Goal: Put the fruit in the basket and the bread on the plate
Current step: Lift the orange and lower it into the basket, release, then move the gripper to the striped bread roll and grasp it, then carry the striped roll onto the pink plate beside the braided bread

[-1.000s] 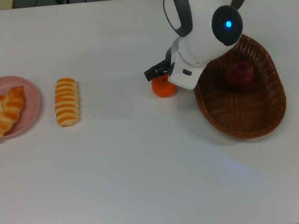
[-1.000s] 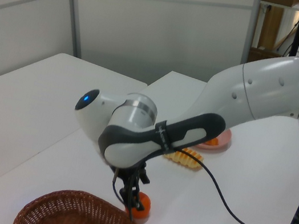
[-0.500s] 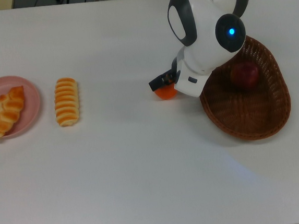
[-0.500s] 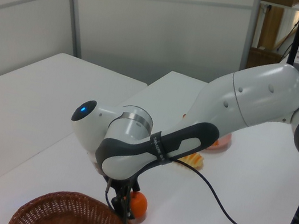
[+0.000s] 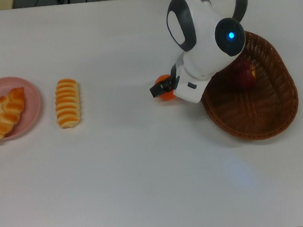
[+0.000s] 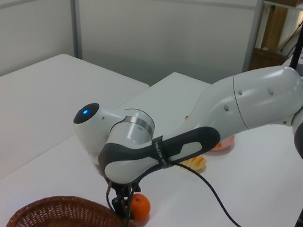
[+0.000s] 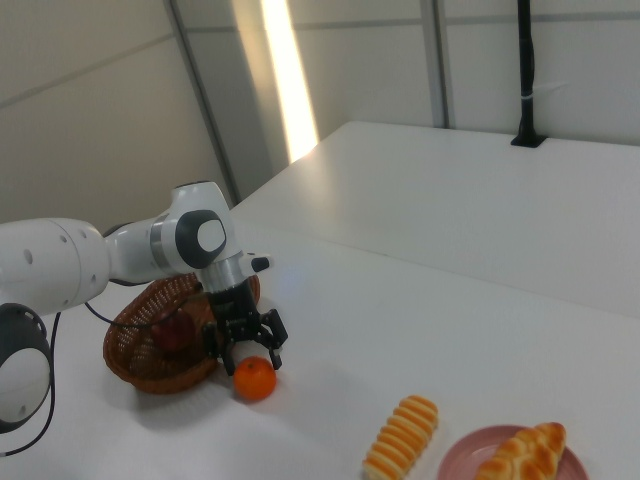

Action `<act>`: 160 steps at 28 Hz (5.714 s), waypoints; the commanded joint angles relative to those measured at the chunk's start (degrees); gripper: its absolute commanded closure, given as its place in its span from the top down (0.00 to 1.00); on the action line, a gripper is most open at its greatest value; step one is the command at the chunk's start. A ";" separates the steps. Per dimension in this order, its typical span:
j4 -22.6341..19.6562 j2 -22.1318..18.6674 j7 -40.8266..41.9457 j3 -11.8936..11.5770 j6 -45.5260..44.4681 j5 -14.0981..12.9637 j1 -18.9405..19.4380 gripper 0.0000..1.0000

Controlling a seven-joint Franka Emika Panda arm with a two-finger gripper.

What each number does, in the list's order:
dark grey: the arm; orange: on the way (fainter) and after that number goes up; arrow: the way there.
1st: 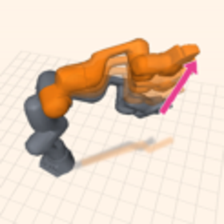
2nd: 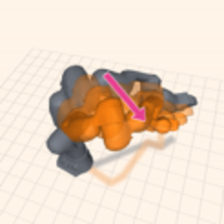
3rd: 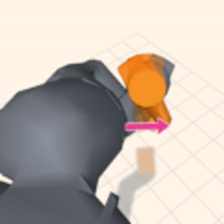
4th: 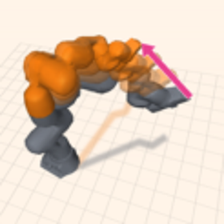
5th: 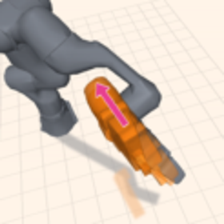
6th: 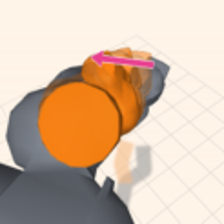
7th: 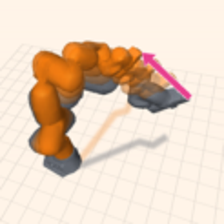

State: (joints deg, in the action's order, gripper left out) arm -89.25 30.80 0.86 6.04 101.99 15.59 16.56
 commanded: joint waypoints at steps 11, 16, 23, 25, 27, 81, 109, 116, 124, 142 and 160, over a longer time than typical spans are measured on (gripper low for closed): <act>-0.40 1.28 -2.53 -0.24 2.42 0.93 -0.47 0.00; -0.14 1.02 -2.53 -0.24 2.25 0.76 -0.47 0.00; -0.05 -2.93 -2.44 -0.15 2.07 -1.17 -0.73 0.00; -0.05 -4.43 -2.09 -0.24 2.07 -2.31 -1.08 0.00; 0.12 -6.53 -1.83 -0.15 1.38 -3.89 -1.87 0.00; 3.20 -8.65 -11.76 9.25 -1.87 0.67 -9.25 1.00; 2.67 3.04 -2.88 2.57 1.46 13.32 -24.20 1.00; 2.41 3.13 -2.09 1.95 1.72 12.98 -24.90 0.00; 3.46 1.20 -1.39 2.04 1.81 10.35 -26.39 0.00; 5.66 -4.61 3.54 1.69 2.60 3.48 -38.70 0.00; 5.31 -0.39 3.18 -0.33 12.36 8.32 -41.34 1.00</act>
State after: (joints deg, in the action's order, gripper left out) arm -82.84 31.37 3.83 6.63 113.19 23.18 -25.82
